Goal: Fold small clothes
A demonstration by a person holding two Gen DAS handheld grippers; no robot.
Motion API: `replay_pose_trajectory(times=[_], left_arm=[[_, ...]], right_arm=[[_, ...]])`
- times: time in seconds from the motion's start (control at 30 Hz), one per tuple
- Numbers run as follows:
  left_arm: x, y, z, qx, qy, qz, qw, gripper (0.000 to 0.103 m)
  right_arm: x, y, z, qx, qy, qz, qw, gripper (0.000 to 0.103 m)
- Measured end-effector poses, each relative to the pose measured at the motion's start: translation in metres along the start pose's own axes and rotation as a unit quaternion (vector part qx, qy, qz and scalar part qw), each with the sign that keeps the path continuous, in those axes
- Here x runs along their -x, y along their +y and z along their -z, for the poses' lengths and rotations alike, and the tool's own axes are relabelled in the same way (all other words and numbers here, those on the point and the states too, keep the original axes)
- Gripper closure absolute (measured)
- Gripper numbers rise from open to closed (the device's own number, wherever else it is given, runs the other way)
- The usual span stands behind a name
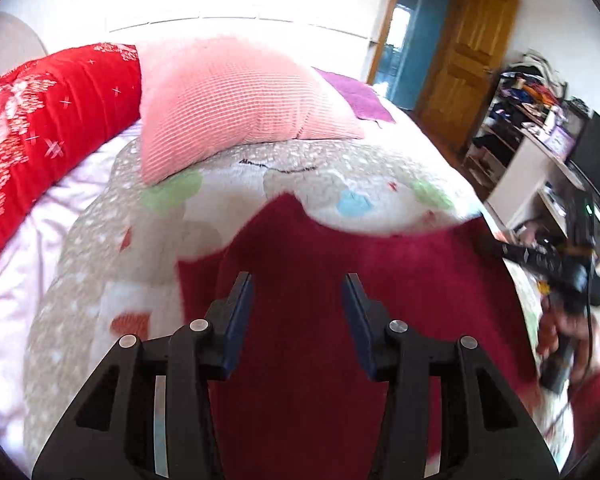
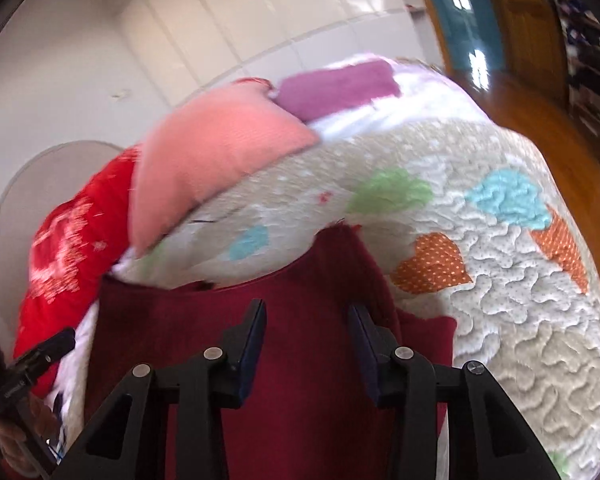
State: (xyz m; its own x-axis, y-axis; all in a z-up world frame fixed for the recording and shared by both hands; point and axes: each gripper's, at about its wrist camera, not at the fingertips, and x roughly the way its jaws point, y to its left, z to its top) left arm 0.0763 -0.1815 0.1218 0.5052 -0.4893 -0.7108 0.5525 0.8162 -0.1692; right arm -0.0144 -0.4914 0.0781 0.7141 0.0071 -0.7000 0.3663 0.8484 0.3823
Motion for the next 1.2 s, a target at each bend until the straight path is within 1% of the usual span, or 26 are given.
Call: replay_pose_trajectory(times=[0.03,0.07,0.1,0.13,0.17,0.23,0.27,0.3,0.37,0.4,0.47,0.53,0.63,0.7,0.77,0.83,0.87,0.93,0.97,1.0,1.03,1.17,1.2], left_arm=[[-0.013,0.000,-0.006,0.003,0.007,-0.019,0.9998,0.058],[-0.031,0.005,-0.014,0.013,0.019,-0.061,0.9979,0.058],[-0.042,0.011,-0.017,0.026,0.029,-0.086,0.9955,0.058],[-0.056,0.020,-0.020,0.044,0.044,-0.110,0.9920,0.058],[-0.069,0.030,-0.020,0.062,0.060,-0.124,0.9885,0.058],[-0.093,0.050,-0.014,0.092,0.089,-0.132,0.9829,0.058],[-0.104,0.060,-0.009,0.106,0.101,-0.125,0.9813,0.058],[-0.106,0.064,-0.006,0.113,0.101,-0.116,0.9817,0.056],[-0.102,0.068,-0.001,0.121,0.083,-0.100,0.9841,0.056],[-0.095,0.066,0.000,0.117,0.076,-0.097,0.9854,0.056],[-0.083,0.061,0.003,0.105,0.065,-0.099,0.9874,0.056],[-0.062,0.053,0.009,0.088,0.051,-0.098,0.9900,0.056],[-0.030,0.044,0.026,0.069,0.038,-0.092,0.9927,0.056],[-0.007,0.041,0.042,0.069,0.030,-0.081,0.9939,0.056],[0.016,0.045,0.063,0.082,0.021,-0.078,0.9933,0.055],[0.035,0.049,0.085,0.096,0.018,-0.081,0.9920,0.055],[0.044,0.052,0.096,0.103,0.013,-0.084,0.9910,0.055],[0.055,0.057,0.110,0.115,0.001,-0.087,0.9896,0.055],[0.057,0.058,0.114,0.119,-0.001,-0.085,0.9893,0.054],[0.057,0.059,0.118,0.123,-0.002,-0.080,0.9891,0.050],[0.056,0.060,0.121,0.127,-0.003,-0.074,0.9891,0.048],[0.045,0.063,0.124,0.130,-0.005,-0.068,0.9892,0.047],[0.042,0.064,0.124,0.133,-0.005,-0.059,0.9893,0.047]], right_arm=[[-0.006,-0.004,-0.003,-0.006,0.002,0.010,1.000,0.062],[-0.012,-0.009,-0.004,-0.011,0.005,0.026,1.000,0.062],[-0.020,-0.015,-0.007,-0.019,0.010,0.043,0.999,0.062],[-0.027,-0.021,-0.008,-0.029,0.015,0.047,0.998,0.062],[-0.036,-0.026,-0.008,-0.038,0.024,0.044,0.998,0.062],[-0.052,-0.030,-0.005,-0.033,0.039,0.056,0.997,0.063],[-0.055,-0.029,-0.004,-0.026,0.036,0.060,0.997,0.063],[-0.056,-0.026,-0.004,-0.015,0.033,0.065,0.997,0.063],[-0.054,-0.022,-0.006,-0.006,0.034,0.067,0.997,0.063],[-0.049,-0.020,-0.007,-0.005,0.031,0.062,0.998,0.063],[-0.030,-0.015,-0.004,-0.007,0.020,0.045,0.999,0.063],[-0.010,-0.007,0.002,-0.004,0.009,0.019,1.000,0.062],[0.019,0.015,0.022,0.025,0.011,-0.007,1.000,0.058],[0.023,0.026,0.037,0.045,0.022,-0.018,0.999,0.055],[0.012,0.034,0.054,0.065,0.054,-0.018,0.996,0.054],[-0.008,0.034,0.066,0.072,0.087,-0.003,0.994,0.053],[-0.014,0.035,0.069,0.082,0.090,0.008,0.993,0.053],[-0.009,0.048,0.068,0.092,0.089,0.026,0.991,0.053],[-0.006,0.054,0.065,0.085,0.091,0.021,0.992,0.053],[-0.002,0.061,0.061,0.074,0.086,0.001,0.994,0.053],[0.001,0.069,0.058,0.067,0.080,-0.018,0.994,0.053],[-0.003,0.134,0.052,0.106,0.079,-0.062,0.989,0.053],[-0.009,0.150,0.050,0.110,0.084,-0.073,0.988,0.053]])
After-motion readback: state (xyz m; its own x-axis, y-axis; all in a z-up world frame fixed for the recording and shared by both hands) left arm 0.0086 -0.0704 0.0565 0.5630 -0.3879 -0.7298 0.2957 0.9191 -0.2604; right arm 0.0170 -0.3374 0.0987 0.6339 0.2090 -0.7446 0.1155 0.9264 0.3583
